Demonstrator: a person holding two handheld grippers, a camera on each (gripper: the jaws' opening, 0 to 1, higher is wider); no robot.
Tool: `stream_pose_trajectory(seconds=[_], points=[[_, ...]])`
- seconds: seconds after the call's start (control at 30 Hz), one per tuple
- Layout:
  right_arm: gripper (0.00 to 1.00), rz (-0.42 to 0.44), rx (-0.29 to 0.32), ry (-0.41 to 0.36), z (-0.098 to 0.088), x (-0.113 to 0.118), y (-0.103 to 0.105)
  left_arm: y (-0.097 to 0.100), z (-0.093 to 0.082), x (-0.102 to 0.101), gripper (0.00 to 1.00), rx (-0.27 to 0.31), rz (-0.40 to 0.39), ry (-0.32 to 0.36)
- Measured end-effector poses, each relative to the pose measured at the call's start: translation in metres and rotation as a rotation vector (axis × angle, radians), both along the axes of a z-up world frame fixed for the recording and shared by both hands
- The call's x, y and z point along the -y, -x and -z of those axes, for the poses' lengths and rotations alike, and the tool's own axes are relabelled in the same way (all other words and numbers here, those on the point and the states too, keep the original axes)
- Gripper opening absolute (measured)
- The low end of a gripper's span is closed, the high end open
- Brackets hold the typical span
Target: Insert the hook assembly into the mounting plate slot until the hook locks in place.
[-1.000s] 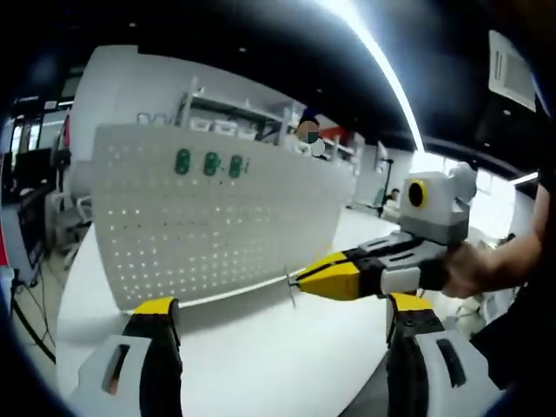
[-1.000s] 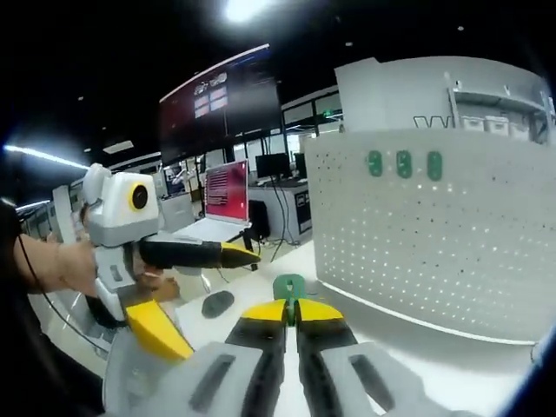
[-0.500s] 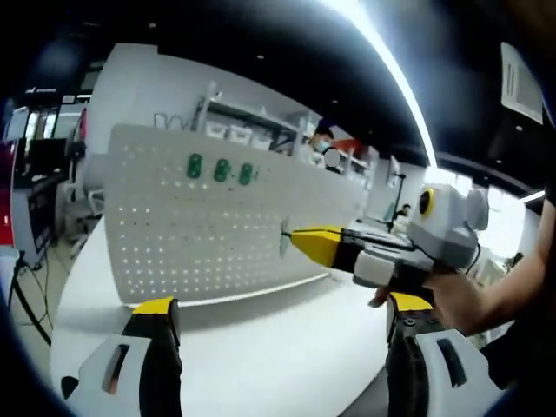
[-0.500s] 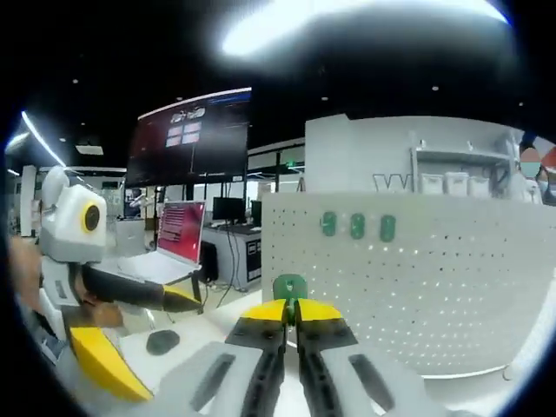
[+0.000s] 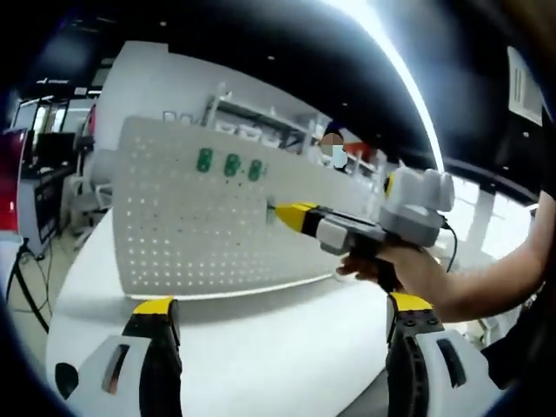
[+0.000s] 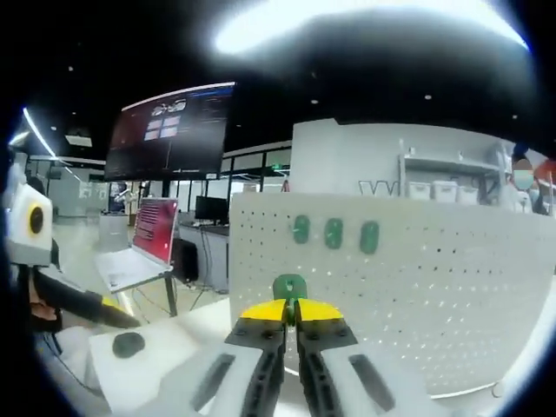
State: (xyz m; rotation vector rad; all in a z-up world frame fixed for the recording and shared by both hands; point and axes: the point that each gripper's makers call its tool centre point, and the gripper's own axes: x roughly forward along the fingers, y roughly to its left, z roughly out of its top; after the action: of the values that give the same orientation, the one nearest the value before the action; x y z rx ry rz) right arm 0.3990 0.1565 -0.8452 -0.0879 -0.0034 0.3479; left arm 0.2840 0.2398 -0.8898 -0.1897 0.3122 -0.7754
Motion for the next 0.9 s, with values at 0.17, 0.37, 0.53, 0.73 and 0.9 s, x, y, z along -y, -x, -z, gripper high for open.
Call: stream_pose_trajectory(seconds=[0.17, 0.37, 0.53, 0.73, 0.9], points=[[0.0, 0.055, 0.024, 0.003, -0.006, 0.019, -0.017, 0.0, 0.001, 0.004, 1.0, -0.005, 0.013, 0.004], [0.0, 0.135, 0.053, 0.002, -0.017, 0.05, -0.04, -0.002, 0.003, 0.009, 0.99, -0.015, 0.02, 0.02], [0.0, 0.177, 0.07, -0.004, -0.025, 0.069, -0.055, -0.002, 0.008, 0.015, 0.99, -0.025, 0.027, 0.024], [0.0, 0.233, 0.102, -0.027, -0.04, 0.088, -0.07, -0.001, 0.012, 0.016, 0.98, -0.037, 0.037, 0.023], [0.0, 0.257, 0.135, -0.021, -0.051, 0.095, -0.08, -0.002, 0.013, 0.013, 0.97, -0.041, 0.03, 0.019]])
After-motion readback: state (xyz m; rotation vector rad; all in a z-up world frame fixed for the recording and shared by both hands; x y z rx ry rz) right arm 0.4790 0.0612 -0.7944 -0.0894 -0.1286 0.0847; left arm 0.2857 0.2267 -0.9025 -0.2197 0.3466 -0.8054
